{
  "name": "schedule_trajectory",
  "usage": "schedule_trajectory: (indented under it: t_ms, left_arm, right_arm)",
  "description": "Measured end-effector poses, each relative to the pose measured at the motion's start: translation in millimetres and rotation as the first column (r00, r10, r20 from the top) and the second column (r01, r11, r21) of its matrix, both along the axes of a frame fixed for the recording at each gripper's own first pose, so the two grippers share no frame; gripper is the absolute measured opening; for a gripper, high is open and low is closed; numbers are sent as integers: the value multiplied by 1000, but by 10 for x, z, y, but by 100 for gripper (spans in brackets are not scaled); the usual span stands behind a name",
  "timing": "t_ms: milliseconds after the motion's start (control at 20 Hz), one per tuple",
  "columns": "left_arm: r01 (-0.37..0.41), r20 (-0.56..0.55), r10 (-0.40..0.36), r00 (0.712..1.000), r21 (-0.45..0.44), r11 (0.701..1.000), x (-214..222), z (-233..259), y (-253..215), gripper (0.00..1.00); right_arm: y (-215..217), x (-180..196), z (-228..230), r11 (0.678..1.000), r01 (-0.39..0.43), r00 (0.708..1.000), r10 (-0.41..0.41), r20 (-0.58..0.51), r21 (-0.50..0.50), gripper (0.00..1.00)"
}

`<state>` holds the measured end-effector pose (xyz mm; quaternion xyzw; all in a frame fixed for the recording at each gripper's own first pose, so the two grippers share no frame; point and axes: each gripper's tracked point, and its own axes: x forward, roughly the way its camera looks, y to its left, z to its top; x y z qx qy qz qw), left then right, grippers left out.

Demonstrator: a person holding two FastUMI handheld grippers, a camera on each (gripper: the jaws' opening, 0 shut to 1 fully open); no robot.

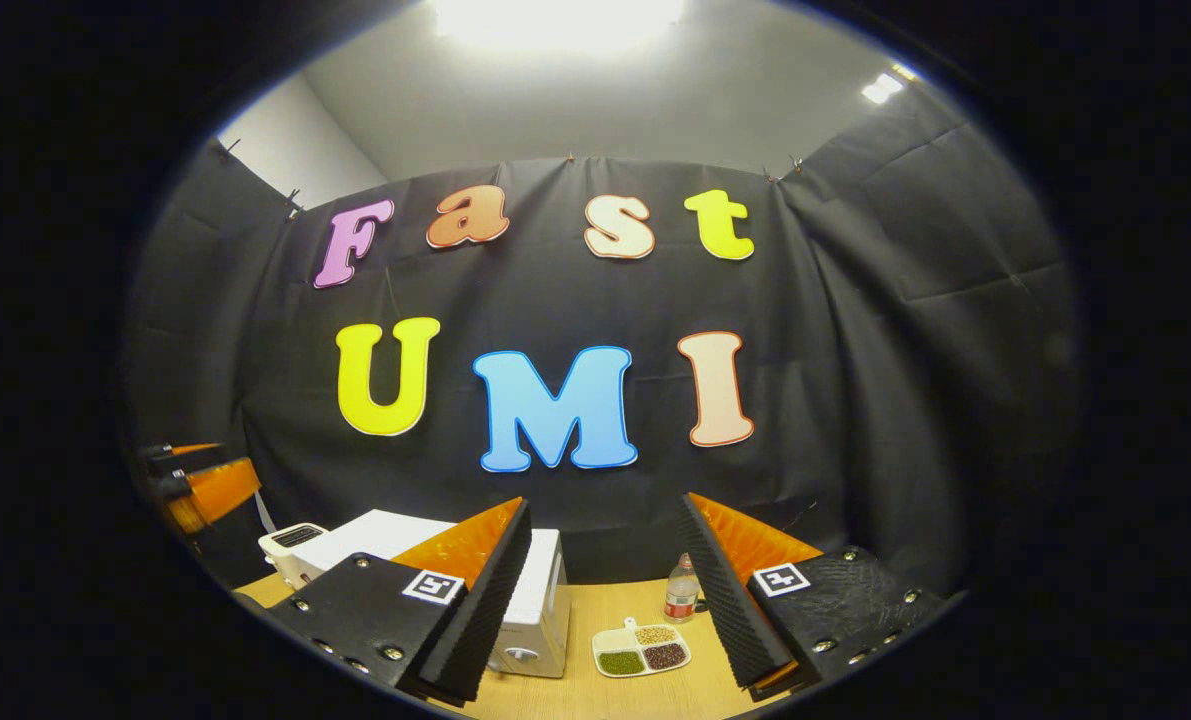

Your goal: Open the microwave oven with the left hand, put the food in, and close the microwave oven.

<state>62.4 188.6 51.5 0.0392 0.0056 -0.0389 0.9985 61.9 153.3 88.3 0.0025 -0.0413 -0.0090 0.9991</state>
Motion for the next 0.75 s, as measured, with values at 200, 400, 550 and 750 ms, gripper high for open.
schedule_trajectory:
  t_ms: [200, 400, 550, 750]
  left_arm:
    - [-7, -2, 7, 1000, -5, 1000, 13, 23, 103, 96]
    - [5, -14, -5, 1000, -4, 1000, 17, -37, 196, 96]
    - [20, -25, -21, 999, -27, 999, 53, -99, 250, 96]
    - [29, -30, -31, 999, -64, 998, 30, -164, 331, 96]
  right_arm:
    - [65, -31, -4, 1000, 4, 1000, -4, 3, -25, 89]
    - [149, -91, -9, 999, 21, 1000, -21, 8, -38, 89]
    - [216, -178, 1, 998, 45, 999, -44, 20, -49, 89]
    - [353, -310, 12, 997, 45, 999, -43, 30, -67, 89]
